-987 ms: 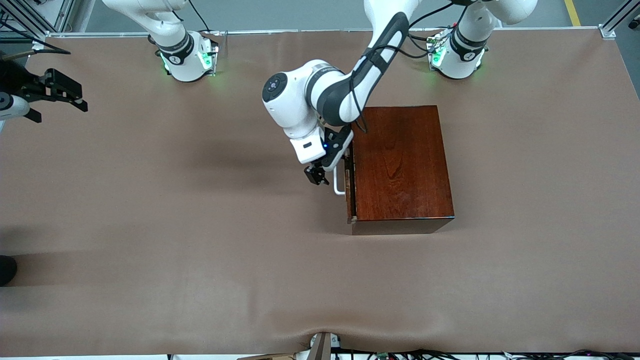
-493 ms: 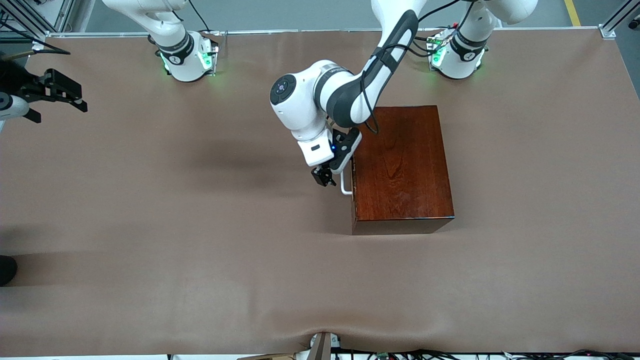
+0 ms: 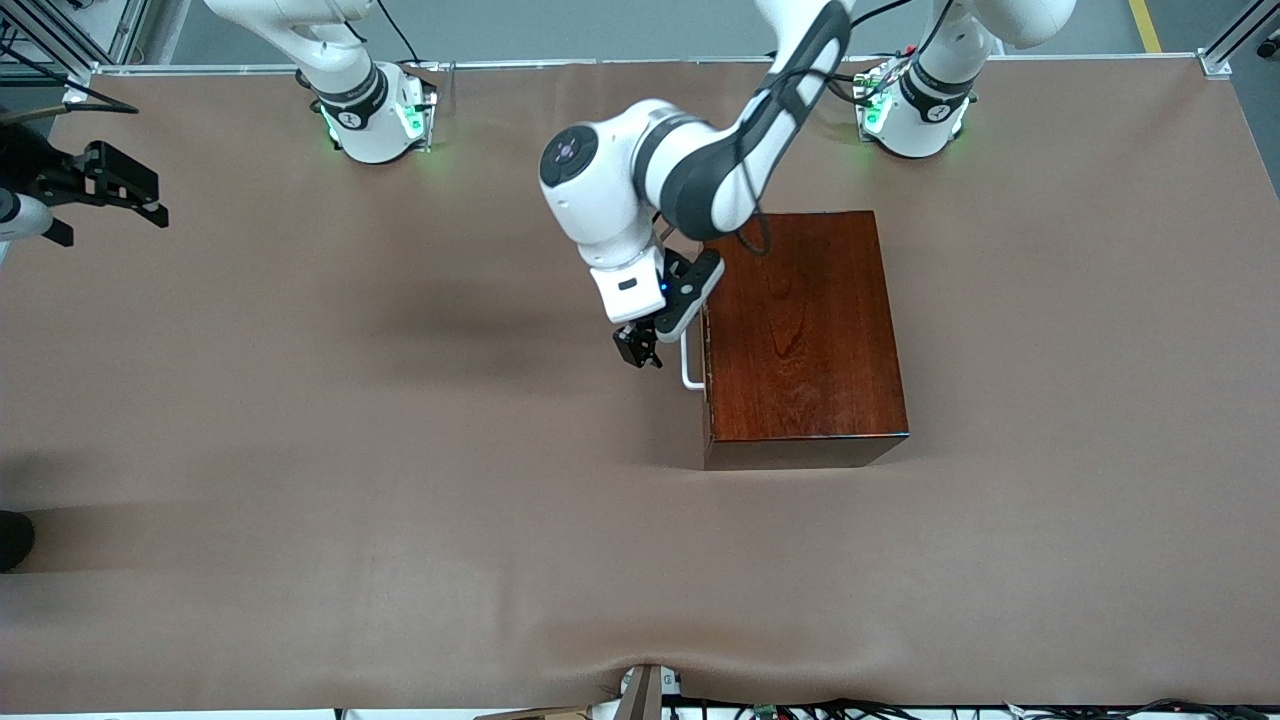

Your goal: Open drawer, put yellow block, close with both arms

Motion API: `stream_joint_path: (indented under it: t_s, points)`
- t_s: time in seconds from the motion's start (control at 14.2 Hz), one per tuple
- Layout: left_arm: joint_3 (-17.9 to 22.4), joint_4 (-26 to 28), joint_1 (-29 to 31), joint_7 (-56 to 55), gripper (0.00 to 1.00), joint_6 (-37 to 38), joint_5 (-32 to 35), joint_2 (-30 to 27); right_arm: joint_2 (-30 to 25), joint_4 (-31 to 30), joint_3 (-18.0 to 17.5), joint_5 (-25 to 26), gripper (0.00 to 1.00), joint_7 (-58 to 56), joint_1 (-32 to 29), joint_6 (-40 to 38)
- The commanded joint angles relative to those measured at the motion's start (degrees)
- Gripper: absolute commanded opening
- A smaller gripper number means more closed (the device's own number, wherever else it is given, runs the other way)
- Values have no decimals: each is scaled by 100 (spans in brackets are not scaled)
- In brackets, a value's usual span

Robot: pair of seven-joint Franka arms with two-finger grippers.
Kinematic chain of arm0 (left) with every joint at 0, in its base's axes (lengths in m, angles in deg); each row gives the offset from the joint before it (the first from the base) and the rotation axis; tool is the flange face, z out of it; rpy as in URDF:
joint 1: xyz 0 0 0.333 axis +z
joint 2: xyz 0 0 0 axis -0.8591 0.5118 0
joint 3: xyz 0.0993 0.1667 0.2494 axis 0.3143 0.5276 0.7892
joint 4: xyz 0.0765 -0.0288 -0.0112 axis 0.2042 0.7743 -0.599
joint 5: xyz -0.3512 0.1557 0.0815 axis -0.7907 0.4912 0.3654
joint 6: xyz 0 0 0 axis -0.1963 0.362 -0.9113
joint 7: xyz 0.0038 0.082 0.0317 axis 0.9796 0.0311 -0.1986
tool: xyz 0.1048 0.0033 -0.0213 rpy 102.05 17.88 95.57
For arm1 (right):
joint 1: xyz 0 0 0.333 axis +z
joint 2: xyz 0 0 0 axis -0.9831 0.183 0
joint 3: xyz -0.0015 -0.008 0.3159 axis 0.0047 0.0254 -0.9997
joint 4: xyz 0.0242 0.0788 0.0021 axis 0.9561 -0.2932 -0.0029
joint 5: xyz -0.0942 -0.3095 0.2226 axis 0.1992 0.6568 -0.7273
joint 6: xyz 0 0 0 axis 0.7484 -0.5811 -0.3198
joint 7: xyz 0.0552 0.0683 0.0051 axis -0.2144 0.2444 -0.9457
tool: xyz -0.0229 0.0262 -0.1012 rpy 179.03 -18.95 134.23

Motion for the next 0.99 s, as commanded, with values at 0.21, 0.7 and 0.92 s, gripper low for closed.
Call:
stream_joint_path:
  t_s: [0.21, 0.7, 0.92]
  points:
    - [-39, 298, 916, 1929, 100, 25, -310, -1272, -38, -1, -66, 83, 100, 299, -28, 72]
    - [-48, 1028, 2357, 5180, 100, 427, -969, -2477, -29, -10, -57, 83, 100, 300, -55, 37]
    - [-48, 1019, 3051, 6665, 100, 1052, -1197, -2733, -29, -10, -57, 83, 100, 300, -46, 19]
